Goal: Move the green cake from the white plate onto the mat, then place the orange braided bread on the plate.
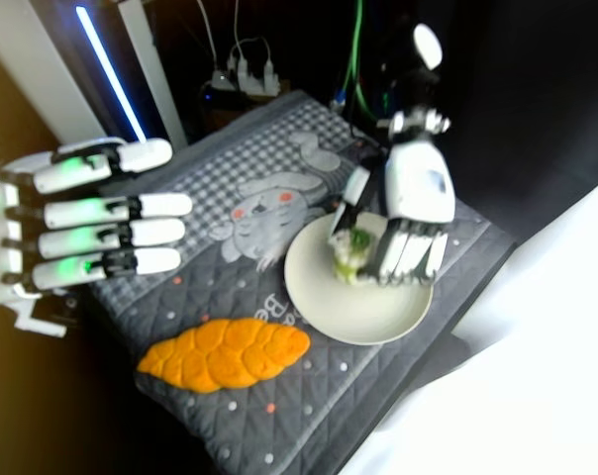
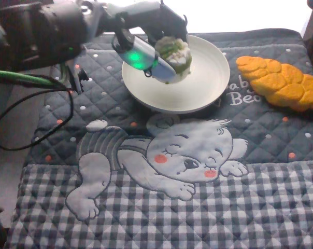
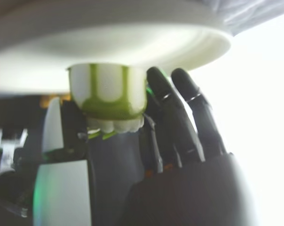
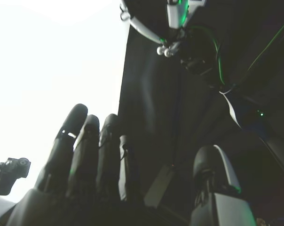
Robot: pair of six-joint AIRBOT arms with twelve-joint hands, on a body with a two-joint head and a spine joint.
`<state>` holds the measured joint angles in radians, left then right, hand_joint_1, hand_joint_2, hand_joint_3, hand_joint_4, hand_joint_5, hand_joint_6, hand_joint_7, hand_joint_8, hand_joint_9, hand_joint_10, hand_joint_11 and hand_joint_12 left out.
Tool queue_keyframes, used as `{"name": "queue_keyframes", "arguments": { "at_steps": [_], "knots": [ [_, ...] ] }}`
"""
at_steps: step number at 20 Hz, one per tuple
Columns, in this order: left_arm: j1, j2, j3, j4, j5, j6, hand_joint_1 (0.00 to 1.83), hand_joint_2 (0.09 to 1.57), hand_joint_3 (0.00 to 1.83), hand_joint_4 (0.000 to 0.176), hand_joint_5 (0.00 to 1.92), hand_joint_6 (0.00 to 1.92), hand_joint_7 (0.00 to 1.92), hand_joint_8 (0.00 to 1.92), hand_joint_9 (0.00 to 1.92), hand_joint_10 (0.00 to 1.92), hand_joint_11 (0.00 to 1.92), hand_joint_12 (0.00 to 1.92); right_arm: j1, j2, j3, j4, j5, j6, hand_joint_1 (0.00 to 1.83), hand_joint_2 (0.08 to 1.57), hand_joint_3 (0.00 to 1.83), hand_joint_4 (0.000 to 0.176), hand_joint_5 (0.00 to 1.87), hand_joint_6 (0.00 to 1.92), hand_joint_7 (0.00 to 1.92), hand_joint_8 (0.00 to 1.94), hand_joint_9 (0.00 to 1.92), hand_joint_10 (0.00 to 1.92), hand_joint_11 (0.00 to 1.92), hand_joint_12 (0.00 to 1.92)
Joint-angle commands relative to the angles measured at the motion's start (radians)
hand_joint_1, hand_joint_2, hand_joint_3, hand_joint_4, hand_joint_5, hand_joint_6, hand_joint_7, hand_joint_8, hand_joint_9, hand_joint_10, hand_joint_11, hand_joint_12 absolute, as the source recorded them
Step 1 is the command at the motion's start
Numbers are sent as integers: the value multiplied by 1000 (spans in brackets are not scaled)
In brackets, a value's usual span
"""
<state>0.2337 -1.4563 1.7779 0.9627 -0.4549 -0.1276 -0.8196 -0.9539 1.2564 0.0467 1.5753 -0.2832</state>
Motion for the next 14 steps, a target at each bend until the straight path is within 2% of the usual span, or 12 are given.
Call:
{"name": "queue_keyframes", "arguments": {
  "at_steps": [1, 3, 4, 5, 6, 7, 8, 9, 10, 11, 12, 14],
  "knots": [
    [-17, 26, -18, -52, -118, -8, 1171, 1192, 0, 33, 838, 1163, 840, 1246, 956, 330, 529, 1175, 8, 6, -1, 30, 124, 7, 462, 1061, 2, 119, 94, 0, 342, 3, 223, 10, 0, 874],
    [-13, 87, -80, -79, -190, -7, 1208, 1139, 0, 0, 951, 928, 930, 1167, 1084, 366, 754, 1242, 8, 6, -1, 30, 124, 7, 542, 1069, 3, 111, 111, 7, 368, 11, 234, 12, 0, 872],
    [-3, 122, -114, -108, -235, -7, 1210, 1124, 0, 22, 977, 918, 959, 1089, 1118, 376, 780, 1268, 8, 6, -1, 30, 124, 7, 584, 1085, 2, 95, 123, 4, 373, 5, 224, 6, 0, 848],
    [1, 155, -148, -113, -273, -10, 1210, 1124, 0, 22, 977, 918, 959, 1089, 1118, 376, 780, 1268, 8, 6, -2, 30, 124, 7, 584, 1085, 2, 95, 123, 4, 373, 5, 224, 6, 0, 848],
    [5, 176, -173, -113, -287, -10, 1213, 1111, 0, 35, 1004, 891, 985, 1028, 1134, 369, 601, 1379, 8, 6, -2, 31, 124, 7, 627, 1092, 1, 91, 114, 2, 348, 4, 188, 5, 0, 690],
    [8, 193, -192, -107, -302, -10, 1221, 1091, 0, 48, 1048, 855, 1022, 933, 1078, 318, 427, 1328, 8, 6, -2, 31, 124, 7, 569, 1130, 3, 90, 145, 2, 310, 0, 168, 0, 0, 548],
    [16, 217, -223, -97, -315, -11, 1222, 1089, 0, 46, 1065, 826, 1007, 957, 1043, 275, 483, 1243, 8, 6, -3, 31, 124, 7, 548, 1118, 0, 67, 142, 2, 336, 3, 201, 10, 0, 656],
    [22, 232, -243, -90, -331, -11, 1220, 1091, 0, 44, 1063, 813, 1006, 975, 1087, 287, 697, 1223, 8, 6, -3, 31, 124, 7, 544, 1098, 0, 56, 122, 3, 354, 3, 221, 13, 0, 749],
    [31, 248, -263, -85, -345, -13, 1220, 1091, 0, 44, 1063, 813, 1006, 975, 1087, 287, 697, 1223, 8, 6, -5, 31, 124, 7, 544, 1098, 0, 56, 122, 3, 354, 3, 221, 13, 0, 749],
    [41, 265, -283, -85, -363, -18, 1225, 1086, 0, 30, 1037, 822, 1060, 920, 1146, 278, 772, 1140, 8, 6, -7, 32, 124, 7, 497, 1092, 0, 59, 72, 2, 362, 2, 240, 12, 0, 928],
    [55, 282, -299, -86, -379, -28, 1229, 1085, 0, 16, 1030, 821, 1074, 911, 1146, 271, 738, 1119, 8, 5, -8, 32, 124, 7, 519, 1076, 0, 38, 100, 12, 343, 0, 231, 6, 0, 957],
    [77, 299, -315, -94, -395, -36, 1228, 1084, 0, 29, 1028, 854, 1077, 878, 1175, 229, 818, 1040, 8, 5, -8, 33, 124, 7, 506, 1064, 0, 66, 68, 0, 339, 2, 217, 1, 0, 994]
  ]
}}
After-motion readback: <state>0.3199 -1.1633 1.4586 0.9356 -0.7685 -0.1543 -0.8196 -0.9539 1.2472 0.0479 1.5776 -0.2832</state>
